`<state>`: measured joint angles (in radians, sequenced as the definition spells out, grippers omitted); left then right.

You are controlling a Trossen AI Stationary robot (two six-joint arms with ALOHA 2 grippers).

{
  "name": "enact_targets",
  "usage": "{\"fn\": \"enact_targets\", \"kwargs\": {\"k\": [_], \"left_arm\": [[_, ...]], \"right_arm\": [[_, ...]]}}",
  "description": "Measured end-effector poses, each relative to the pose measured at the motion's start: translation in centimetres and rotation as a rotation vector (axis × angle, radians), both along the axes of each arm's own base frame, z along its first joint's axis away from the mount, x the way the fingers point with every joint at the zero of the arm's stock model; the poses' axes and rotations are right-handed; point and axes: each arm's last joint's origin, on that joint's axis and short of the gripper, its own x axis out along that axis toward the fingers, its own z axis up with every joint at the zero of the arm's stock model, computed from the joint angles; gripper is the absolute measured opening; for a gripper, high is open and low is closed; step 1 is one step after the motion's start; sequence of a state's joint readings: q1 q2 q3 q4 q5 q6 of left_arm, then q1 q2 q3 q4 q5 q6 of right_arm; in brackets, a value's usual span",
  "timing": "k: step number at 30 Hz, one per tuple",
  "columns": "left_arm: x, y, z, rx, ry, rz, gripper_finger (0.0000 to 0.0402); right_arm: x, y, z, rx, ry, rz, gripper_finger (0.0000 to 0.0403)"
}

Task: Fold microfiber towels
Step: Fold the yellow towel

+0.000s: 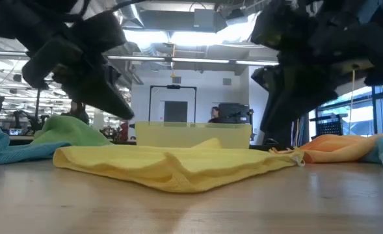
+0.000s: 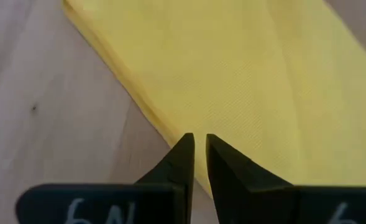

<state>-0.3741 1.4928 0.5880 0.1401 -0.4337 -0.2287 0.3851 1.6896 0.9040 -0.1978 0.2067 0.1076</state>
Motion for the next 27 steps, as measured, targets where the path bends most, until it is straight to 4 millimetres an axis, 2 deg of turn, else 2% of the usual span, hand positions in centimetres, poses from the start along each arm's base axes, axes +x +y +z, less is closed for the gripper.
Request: {"fn": "enact_targets", "kwargs": {"k": [5, 12, 16, 19, 24, 27], "left_arm": [[0.9, -0.3, -2.2, -0.112, 0.070, -0.111, 0.0002], [0.7, -1.1, -3.6, -0.185, 0.125, -0.101, 0.0003], [0.6, -2.3, -3.7, -0.305, 0.131, -0.145, 0.0003], [0.3, -4.0, -3.6, -0.374, 0.121, -0.259, 0.0004], [0.2, -5.8, -2.8, -0.303, 0.045, -0.331, 0.0004], [0.7, -6.3, -1.9, -0.255, -0.004, -0.344, 0.0004]], "right_arm": [[-0.3, -0.2, -2.0, -0.006, 0.071, -0.043, 0.0045], [-0.7, -0.3, -3.5, -0.026, 0.126, -0.044, 0.0045], [-0.8, -0.4, -3.6, -0.041, 0.143, -0.019, 0.0045], [-0.9, -0.4, -3.6, -0.083, 0.151, 0.056, 0.0045], [-0.8, -0.9, -3.6, -0.195, 0.161, 0.200, 0.0045], [-0.7, -1.5, -3.6, -0.213, 0.169, 0.214, 0.0045]]}}
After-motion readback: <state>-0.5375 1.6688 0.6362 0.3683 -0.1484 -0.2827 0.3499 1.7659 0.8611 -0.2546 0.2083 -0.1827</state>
